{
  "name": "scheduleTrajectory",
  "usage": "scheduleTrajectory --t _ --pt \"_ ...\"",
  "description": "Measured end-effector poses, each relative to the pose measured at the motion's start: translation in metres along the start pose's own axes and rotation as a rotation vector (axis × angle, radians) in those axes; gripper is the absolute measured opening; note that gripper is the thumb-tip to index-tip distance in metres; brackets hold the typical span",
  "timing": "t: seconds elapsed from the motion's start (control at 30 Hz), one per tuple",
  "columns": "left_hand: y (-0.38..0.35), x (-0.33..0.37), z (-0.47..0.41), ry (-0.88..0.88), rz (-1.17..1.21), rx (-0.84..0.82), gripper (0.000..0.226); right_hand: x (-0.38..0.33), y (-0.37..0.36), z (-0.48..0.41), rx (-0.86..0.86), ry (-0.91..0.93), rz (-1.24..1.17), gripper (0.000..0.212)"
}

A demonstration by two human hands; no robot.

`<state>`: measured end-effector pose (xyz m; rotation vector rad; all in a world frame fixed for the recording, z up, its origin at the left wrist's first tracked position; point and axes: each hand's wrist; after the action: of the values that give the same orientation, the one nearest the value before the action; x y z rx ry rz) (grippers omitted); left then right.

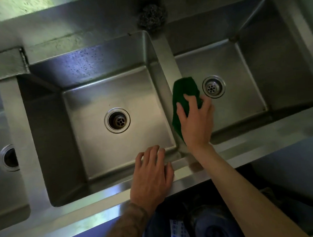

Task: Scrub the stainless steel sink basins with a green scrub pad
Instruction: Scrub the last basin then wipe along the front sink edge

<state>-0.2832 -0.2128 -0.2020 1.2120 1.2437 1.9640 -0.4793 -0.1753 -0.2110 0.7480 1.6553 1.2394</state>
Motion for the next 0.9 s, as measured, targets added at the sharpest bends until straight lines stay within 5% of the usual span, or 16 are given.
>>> scheduleTrajectory --t 0.23,0.9 --pt "0.001 0.002 0.001 -0.022 -0.016 0.065 0.04 -0.072 -0.034 -0.123 0.009 -0.02 0.034 0.04" --pt "0.0 0.002 0.001 0.027 0.016 0.024 0.037 -0.094 -0.05 -0.164 0.057 0.016 0.105 0.047"
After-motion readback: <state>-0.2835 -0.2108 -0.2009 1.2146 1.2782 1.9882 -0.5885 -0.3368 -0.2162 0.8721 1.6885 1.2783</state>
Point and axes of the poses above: each hand's wrist, its own z-axis away from the middle knuckle, its own y-axis out of the back of the hand, x = y × z, and after that the axes turned 6 degrees about z, right-handed
